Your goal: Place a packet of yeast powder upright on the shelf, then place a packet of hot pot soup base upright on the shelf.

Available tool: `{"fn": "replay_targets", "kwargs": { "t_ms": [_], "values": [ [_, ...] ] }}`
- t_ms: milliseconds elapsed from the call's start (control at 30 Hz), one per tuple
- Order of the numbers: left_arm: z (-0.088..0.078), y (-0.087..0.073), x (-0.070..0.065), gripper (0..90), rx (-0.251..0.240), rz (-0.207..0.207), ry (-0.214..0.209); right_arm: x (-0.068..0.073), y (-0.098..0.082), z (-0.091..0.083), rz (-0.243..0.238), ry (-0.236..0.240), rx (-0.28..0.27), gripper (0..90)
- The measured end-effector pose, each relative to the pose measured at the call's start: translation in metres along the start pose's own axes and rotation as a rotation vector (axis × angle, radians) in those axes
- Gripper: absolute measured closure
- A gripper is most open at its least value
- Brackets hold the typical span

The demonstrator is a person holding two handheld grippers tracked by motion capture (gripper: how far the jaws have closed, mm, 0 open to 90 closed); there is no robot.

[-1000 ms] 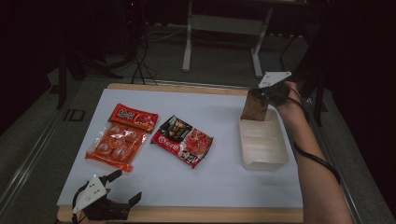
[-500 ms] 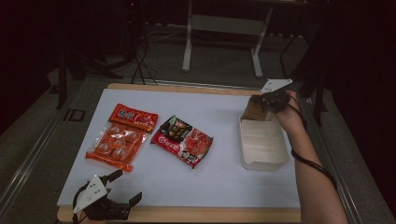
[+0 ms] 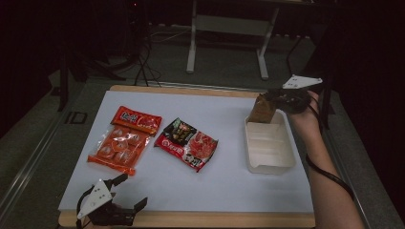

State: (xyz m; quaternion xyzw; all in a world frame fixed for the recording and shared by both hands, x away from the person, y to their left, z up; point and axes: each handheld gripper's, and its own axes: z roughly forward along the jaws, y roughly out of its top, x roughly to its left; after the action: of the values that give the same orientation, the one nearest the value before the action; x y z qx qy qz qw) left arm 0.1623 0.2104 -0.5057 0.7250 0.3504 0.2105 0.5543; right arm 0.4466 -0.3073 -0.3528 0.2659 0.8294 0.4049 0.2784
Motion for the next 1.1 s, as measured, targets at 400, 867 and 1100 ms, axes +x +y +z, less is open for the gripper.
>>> {"fn": "replay_targets", "kwargs": {
  "t_ms": [400,867,1100],
  "values": [
    [0.011,0.006,-0.006,0.6,0.009,-0.011,-0.008,0.023,-0.010,-0.023,0.184,0.036,-0.083,44.8],
    [0.024,0.024,-0.012,0.7,0.002,-0.023,-0.018,0.086,-0.046,-0.038,0.259,0.125,-0.198,14.0],
    [0.030,0.034,-0.013,0.6,0.057,-0.064,-0.099,0.112,-0.053,-0.058,0.202,0.141,-0.265,17.0]
  ]
}}
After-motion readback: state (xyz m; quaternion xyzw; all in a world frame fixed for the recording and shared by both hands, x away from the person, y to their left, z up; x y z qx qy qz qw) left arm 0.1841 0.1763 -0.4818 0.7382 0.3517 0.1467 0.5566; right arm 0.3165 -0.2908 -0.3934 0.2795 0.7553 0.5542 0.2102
